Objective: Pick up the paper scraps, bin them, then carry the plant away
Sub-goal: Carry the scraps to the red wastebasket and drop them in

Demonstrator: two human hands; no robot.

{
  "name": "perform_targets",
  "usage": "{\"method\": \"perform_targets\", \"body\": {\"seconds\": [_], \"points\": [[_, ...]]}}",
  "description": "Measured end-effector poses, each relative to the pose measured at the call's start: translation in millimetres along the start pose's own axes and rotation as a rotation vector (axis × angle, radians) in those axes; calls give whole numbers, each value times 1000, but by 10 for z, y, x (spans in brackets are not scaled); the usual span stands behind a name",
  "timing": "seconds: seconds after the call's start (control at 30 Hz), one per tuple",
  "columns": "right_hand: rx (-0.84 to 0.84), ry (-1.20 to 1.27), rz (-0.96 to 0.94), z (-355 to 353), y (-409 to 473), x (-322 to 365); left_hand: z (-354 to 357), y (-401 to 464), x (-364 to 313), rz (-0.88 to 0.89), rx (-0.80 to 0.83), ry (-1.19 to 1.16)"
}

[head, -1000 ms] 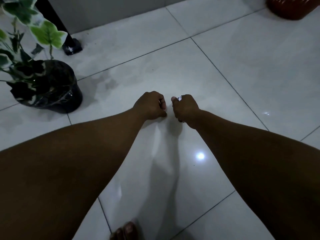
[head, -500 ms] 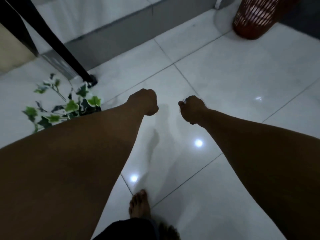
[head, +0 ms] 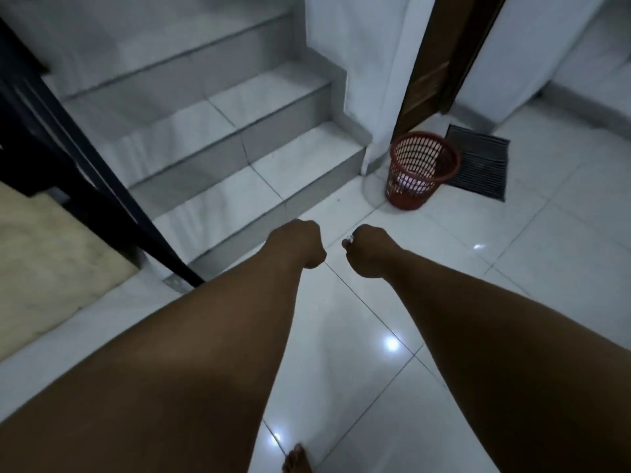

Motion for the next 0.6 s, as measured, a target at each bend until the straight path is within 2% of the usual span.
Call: {"method": "perform_targets", "body": {"seconds": [0.13, 0.3, 0.47, 0.6], "points": [[-82, 51, 25, -776, -362, 150, -854, -291, -380, 40, -52, -59], [-171, 115, 40, -1511, -590, 24, -1548, -347, -1023, 94, -104, -74], [-196, 21, 97, -2093, -413, -500, -1980, -99, -1675, 113, -188, -86], [-168, -66, 96, -2485, 168, -1113, -2278, 346, -2158, 95, -248, -127]]}}
Point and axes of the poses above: each hand's wrist, its own y-axis towards the middle knuckle, its own z-axis out of the palm, x = y × z, the point moved 2 cm from there along y, towards the middle knuckle, and after that the axes turned 2 degrees about y, right-handed, at the moved point
